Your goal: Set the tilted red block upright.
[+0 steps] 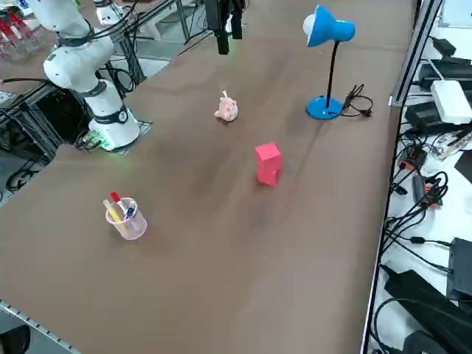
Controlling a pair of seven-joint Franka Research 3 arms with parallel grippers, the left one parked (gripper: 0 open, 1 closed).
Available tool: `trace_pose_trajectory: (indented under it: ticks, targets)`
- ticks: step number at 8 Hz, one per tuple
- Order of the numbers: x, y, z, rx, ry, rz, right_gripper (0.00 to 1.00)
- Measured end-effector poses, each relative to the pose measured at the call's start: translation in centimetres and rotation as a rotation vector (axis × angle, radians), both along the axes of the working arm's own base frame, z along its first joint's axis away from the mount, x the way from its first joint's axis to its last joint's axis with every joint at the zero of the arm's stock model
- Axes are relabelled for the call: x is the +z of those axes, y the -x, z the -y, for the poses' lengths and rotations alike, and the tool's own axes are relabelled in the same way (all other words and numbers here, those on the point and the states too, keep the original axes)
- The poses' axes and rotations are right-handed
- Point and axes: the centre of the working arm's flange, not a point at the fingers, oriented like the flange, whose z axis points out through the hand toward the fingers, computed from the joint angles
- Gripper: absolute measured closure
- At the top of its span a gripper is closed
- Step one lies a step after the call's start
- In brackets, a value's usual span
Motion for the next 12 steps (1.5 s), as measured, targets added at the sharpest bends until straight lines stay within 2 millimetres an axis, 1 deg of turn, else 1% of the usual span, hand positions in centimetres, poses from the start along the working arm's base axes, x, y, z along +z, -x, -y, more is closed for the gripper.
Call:
trace_pose_trajectory:
  ticks: [2,4,6,7,8,9,10,12]
  targets:
    - [-0.1,-0.1,-0.1,0.0,-0.006,-0.003,0.0]
    - [-0.8,-0.4,-0.7,-0.004,-0.07,-0.015,0.0]
    - [-1.2,-1.0,-1.2,-0.003,-0.094,-0.02,0.0]
    - [-1.5,-1.2,-1.2,-0.004,-0.094,-0.024,0.0]
    - [-2.3,-1.9,-1.1,-0.006,-0.093,-0.027,0.0]
    - [-3.8,-3.1,-1.0,-0.01,-0.092,-0.015,0.0]
    - [-6.0,-4.7,-0.7,-0.016,-0.091,-0.002,0.0]
    - [-11.6,-7.9,0.3,-0.004,-0.085,0.009,0.0]
